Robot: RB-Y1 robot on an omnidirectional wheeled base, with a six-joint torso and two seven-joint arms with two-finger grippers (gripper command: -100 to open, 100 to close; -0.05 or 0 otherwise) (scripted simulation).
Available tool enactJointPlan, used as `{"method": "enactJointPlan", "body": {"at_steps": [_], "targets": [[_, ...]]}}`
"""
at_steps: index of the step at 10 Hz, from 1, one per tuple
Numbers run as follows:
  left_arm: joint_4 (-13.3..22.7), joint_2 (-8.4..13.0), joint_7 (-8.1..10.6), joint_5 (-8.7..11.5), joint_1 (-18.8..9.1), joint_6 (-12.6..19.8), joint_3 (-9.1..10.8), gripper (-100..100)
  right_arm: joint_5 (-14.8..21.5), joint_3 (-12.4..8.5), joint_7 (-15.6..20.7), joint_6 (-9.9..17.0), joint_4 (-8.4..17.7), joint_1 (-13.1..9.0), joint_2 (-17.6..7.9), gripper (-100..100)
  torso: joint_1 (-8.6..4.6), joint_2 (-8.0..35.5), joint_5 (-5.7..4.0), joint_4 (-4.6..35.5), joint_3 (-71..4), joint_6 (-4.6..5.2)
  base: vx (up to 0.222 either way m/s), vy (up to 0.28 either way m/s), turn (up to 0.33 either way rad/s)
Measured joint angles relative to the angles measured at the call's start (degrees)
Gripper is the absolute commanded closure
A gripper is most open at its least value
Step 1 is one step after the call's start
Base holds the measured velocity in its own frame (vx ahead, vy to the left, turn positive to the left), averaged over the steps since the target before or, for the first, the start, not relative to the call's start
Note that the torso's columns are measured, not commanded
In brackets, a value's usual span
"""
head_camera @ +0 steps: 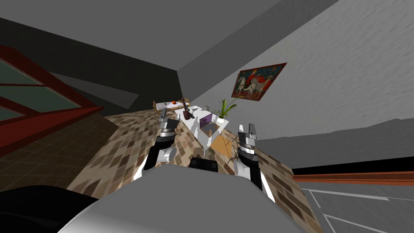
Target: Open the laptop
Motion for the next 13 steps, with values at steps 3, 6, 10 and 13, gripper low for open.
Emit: {"method": "enactJointPlan", "body": {"at_steps": [3,6,10,13], "targets": [[0.0,0.0,0.0,0.0,0.0,0.0,0.0,0,0.0,0.0,0.0,0.0,0.0,0.0,0.0,0,0.0,10.0,0.0,10.1,-20.1,0.0,0.0,0.0,0.0],[0.0,0.0,0.0,0.0,0.0,0.0,0.0,0,0.0,0.0,0.0,0.0,0.0,0.0,0.0,0,0.0,22.7,0.0,22.7,-45.4,0.0,0.0,0.0,0.0],[0.0,0.0,0.0,0.0,0.0,0.0,0.0,0,0.0,0.0,0.0,0.0,0.0,0.0,0.0,-100,0.0,39.6,0.0,39.6,-79.2,0.0,-0.003,0.006,-0.001],[0.0,0.0,0.0,0.0,0.0,0.0,-0.01,0,-0.1,-0.6,0.6,0.0,0.5,-0.5,-3.6,-100,0.18,42.3,0.05,42.2,-84.5,0.0,-0.048,0.082,-0.008]]}}
